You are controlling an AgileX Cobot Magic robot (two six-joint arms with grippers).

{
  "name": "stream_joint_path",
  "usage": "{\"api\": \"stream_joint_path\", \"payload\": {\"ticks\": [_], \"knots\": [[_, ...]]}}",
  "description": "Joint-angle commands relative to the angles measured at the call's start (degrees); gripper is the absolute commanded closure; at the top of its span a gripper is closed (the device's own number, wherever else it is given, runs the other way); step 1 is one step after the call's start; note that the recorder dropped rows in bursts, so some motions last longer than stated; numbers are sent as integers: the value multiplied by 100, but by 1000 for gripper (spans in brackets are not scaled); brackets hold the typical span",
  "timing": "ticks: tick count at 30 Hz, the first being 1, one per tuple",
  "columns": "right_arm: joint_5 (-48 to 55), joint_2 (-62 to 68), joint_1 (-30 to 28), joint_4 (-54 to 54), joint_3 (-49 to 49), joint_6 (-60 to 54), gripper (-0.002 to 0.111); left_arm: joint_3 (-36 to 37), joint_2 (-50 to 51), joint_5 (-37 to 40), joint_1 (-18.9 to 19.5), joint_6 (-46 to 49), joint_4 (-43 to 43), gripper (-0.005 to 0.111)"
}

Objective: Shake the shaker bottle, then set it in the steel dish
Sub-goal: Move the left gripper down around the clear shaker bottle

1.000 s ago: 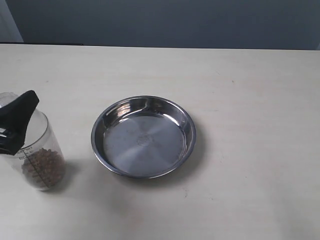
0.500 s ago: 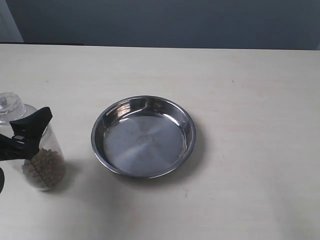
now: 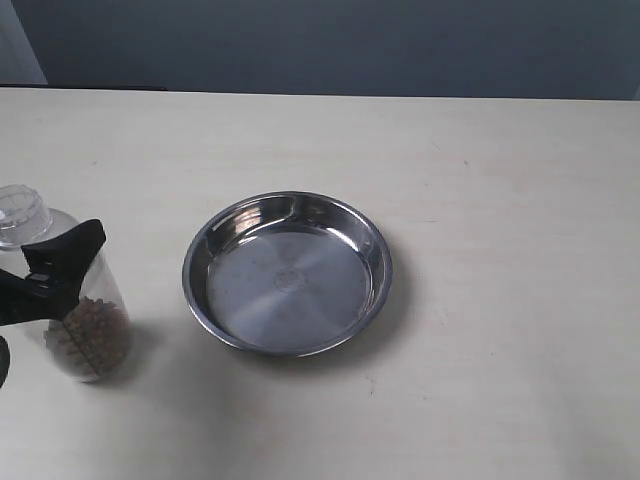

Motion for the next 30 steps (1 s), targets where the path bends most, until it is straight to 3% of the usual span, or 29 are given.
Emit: {"api": "stream_joint_path", "payload": {"ticks": [1, 11, 30], "knots": [[-38, -19, -18, -8, 7, 0, 109, 67, 5, 38, 5, -30, 77, 25], [-38, -19, -18, -8, 7, 0, 109, 67, -335, -186, 5, 357, -45, 25], [-38, -19, -18, -8, 7, 0, 109, 119, -522, 760, 5, -255, 541, 25]]}}
